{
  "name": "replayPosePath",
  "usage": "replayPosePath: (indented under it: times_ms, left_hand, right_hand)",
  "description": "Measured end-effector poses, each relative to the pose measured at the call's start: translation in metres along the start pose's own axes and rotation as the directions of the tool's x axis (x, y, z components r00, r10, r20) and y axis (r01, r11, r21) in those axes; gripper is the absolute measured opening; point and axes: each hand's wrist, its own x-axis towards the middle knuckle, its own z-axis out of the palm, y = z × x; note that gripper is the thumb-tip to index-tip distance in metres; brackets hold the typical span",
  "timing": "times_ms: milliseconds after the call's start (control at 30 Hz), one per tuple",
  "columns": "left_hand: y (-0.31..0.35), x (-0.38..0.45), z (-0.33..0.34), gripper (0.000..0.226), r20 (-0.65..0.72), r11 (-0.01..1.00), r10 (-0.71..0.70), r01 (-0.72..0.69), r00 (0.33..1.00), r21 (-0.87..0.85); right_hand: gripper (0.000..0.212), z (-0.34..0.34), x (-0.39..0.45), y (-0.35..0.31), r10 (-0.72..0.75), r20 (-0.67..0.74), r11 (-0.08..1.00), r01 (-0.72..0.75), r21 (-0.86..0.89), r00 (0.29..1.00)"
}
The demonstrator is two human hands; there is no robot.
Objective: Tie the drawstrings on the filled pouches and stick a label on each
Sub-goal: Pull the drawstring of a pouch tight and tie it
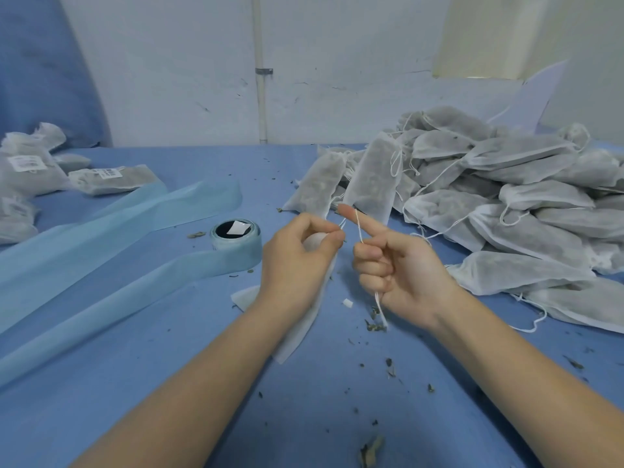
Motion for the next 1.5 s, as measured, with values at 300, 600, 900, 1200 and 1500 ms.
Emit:
replayPosePath:
  times_ms: [300, 600, 900, 1200, 1500]
  left_hand:
    - [0.002, -0.002, 0.002, 0.012, 0.043, 0.998, -0.043, 0.041, 0.998, 0.053]
    - [0.001, 0.000, -0.002, 0.020, 0.093, 0.999, -0.044, 0.045, 0.995, -0.009]
    - [0.003, 0.004, -0.009, 0.024, 0.138, 0.925, -0.154, 0.192, 0.978, -0.327]
    - [0.016, -0.006, -0.002, 0.017, 0.122, 0.978, -0.005, -0.020, 0.992, 0.206]
    - [0.012, -0.012, 0.007, 0.021, 0.014, 0.954, -0.019, 0.014, 1.000, 0.301]
  right_hand:
    - [0.056, 0.009, 0.000, 0.005, -0.113, -0.083, 0.778, 0.036, -0.627, 0.990]
    - [0.011, 0.014, -0.005, 0.013, -0.527, -0.002, 0.318, 0.195, -0.928, 0.850]
    - [0.016, 0.000, -0.005, 0.009, -0.286, -0.187, 0.710, 0.076, -0.700, 0.940]
    - [0.014, -0.005, -0.006, -0.005, -0.230, -0.259, 0.893, 0.097, -0.440, 0.938]
    - [0.013, -0.003, -0.009, 0.002, -0.330, -0.285, 0.785, 0.094, -0.612, 0.900]
